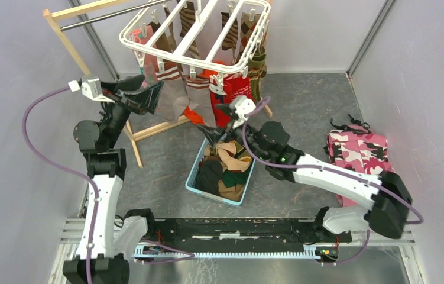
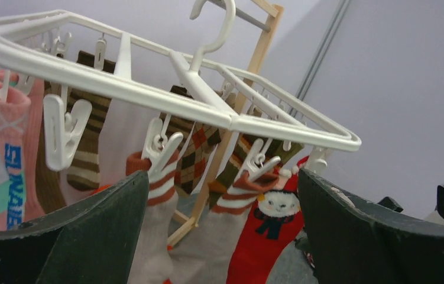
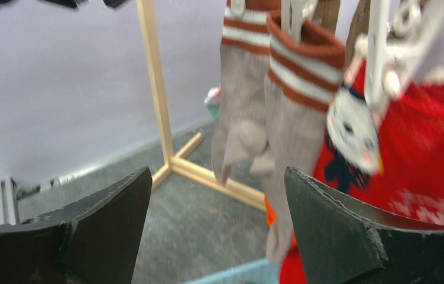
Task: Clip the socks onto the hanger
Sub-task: Reset both arms
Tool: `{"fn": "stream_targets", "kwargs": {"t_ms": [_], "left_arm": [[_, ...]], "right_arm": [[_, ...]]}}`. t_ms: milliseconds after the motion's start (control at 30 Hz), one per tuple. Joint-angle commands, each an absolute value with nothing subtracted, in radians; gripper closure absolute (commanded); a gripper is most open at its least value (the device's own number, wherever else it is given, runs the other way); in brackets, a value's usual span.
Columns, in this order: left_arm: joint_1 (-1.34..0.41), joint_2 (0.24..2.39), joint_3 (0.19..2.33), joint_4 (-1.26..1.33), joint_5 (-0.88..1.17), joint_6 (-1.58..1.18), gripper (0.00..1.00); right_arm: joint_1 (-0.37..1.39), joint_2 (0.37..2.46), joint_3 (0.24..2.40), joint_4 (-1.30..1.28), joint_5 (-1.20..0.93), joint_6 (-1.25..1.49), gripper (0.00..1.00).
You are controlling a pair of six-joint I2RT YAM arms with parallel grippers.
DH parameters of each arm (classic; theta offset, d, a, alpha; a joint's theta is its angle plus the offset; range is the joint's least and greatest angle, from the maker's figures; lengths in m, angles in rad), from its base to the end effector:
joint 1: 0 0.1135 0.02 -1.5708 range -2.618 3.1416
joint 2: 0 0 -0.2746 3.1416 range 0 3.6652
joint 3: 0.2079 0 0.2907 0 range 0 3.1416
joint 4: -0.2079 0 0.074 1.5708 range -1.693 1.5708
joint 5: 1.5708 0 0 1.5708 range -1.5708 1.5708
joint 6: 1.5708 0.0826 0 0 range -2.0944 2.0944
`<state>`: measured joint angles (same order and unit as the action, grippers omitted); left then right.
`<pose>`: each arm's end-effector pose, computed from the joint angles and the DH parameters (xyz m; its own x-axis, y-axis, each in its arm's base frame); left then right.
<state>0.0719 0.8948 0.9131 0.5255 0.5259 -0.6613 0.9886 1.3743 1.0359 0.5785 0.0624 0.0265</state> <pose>0.2583 -0.0230 0.4682 0.1823 -0.5194 -0.8349 0.6060 0.7280 -0.3206 0.2279 0.3368 0.3822 0.1095 0.2144 -0.9706 -0.8035 0.5939 0.0406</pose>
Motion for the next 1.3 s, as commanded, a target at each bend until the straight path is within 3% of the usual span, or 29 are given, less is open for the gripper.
{"fn": "stream_targets", "kwargs": {"t_ms": [0, 133, 233, 567, 733, 1000, 1267], "left_arm": [[0.076, 0.761, 0.879, 0.287, 0.507, -0.524, 0.0], [0.076, 0.63, 0.848, 0.139, 0.554, -0.485, 0.0], [0.076, 0.53, 0.823, 0.015, 0.595, -0.447, 0.0], [0.074, 0.311, 0.633, -0.336, 0.528, -0.387, 0.0], [0.074, 0.362, 0.66, -0.353, 0.438, -0.363, 0.0], [0.075, 0.41, 0.864, -0.531, 0.21, -0.161, 0.0], [0.069, 0.412, 0.891, -0.54, 0.118, -0.112, 0.0]], "right_arm": [[0.993, 1.2, 0.893, 0.513, 0.027, -0.048, 0.1], [0.992, 1.01, 0.739, 0.416, 0.121, -0.111, 0.02], [0.992, 0.876, 0.663, 0.303, 0.265, -0.129, 0.02], [0.982, 0.528, 0.595, -0.022, 1.018, 0.113, 0.02], [0.983, 0.586, 0.707, -0.186, 1.238, 0.105, 0.02], [0.982, 0.758, 0.887, -0.303, 1.408, 0.189, 0.02], [0.98, 0.782, 0.937, -0.134, 1.335, -0.064, 0.02]]}}
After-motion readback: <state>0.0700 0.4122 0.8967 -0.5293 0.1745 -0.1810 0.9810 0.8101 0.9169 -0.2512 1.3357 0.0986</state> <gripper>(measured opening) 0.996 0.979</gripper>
